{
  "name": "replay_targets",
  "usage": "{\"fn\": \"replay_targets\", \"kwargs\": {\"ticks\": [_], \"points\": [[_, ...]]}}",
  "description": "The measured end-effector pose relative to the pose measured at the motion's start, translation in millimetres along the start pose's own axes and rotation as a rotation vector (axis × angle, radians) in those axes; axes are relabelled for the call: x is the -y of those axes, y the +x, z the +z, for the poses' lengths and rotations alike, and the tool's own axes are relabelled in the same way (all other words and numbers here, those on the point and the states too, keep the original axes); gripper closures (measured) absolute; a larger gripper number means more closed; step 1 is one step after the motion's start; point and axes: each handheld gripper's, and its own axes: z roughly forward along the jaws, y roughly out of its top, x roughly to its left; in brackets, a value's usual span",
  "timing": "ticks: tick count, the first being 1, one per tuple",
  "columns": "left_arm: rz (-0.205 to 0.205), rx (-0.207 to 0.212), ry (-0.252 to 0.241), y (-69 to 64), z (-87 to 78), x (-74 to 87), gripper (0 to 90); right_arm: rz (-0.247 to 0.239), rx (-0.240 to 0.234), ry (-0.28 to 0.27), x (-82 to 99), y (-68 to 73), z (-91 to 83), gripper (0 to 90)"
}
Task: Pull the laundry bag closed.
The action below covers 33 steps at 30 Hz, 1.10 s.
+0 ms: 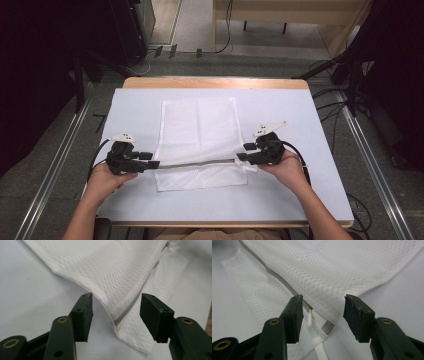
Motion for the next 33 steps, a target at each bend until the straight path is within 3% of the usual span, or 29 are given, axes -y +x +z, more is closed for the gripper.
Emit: {"fn": "replay_targets", "kwargs": {"ticks": [10,15,18,28,33], "points": [[-0.02,-0.064,-0.052,9.1,-10.1,3.3,38.6,0.031,0.065,-0.053,10.9,-15.7,-22.4,40.9],[-0.053,-0.12,-0.087,14.1,-16.7,5.2,38.2,0.051,0.103,-0.064,17.0,-23.4,-29.2,37.4],[-0.077,-0.131,-0.116,16.3,-20.8,5.3,37.9,0.058,0.148,-0.073,20.9,-28.4,-31.5,34.2],[-0.097,-0.164,-0.083,21.4,-17.9,7.8,37.2,0.102,0.183,-0.073,29.1,-43.4,-31.0,26.3],[-0.115,-0.177,-0.081,23.7,-18.0,9.2,36.7,0.094,0.195,-0.06,31.2,-46.0,-27.4,23.9]]}}
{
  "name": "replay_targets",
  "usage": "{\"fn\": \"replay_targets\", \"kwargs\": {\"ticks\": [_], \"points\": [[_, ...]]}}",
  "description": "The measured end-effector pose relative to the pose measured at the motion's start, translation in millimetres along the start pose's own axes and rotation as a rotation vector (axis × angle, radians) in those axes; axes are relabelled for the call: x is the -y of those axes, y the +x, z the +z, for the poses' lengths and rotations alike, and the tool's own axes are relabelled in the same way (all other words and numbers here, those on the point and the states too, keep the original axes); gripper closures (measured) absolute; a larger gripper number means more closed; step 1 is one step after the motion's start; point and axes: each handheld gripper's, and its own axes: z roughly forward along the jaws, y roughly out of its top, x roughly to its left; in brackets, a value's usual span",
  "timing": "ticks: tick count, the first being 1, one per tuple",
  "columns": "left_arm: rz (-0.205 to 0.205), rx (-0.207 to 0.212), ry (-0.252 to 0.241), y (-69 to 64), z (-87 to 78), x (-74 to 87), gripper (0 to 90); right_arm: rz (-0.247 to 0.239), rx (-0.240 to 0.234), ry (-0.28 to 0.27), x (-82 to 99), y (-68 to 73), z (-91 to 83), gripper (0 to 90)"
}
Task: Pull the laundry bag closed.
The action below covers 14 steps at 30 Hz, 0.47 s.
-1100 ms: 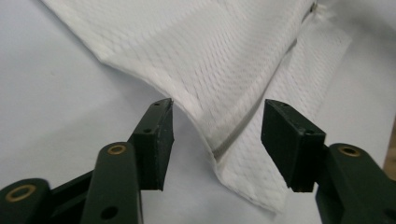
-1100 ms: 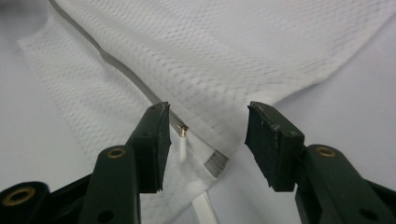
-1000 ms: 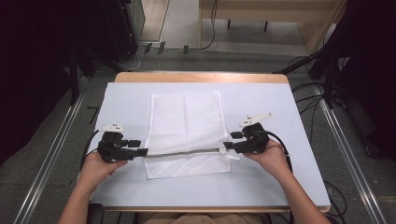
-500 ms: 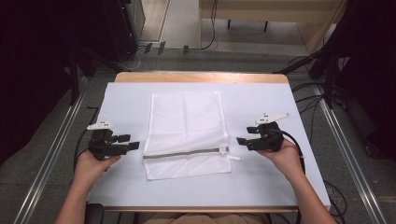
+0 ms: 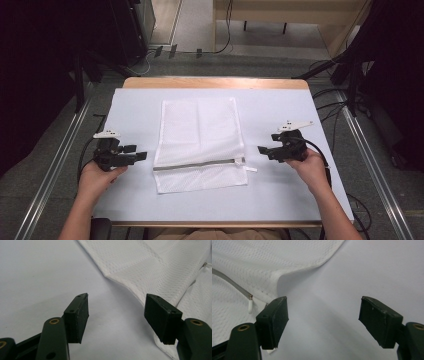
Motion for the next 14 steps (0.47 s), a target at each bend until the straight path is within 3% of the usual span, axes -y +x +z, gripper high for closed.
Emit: {"fn": "replay_targets", "kwargs": {"ticks": [3,14], "points": [[-0.013,-0.006,0.0,1.2,0.1,-0.1,36.3,-0.023,-0.036,0.023,1.3,0.0,0.6,19.2],[-0.017,-0.031,0.017,1.5,3.6,0.4,35.2,-0.014,-0.034,0.041,2.2,-1.3,4.2,19.5]]}}
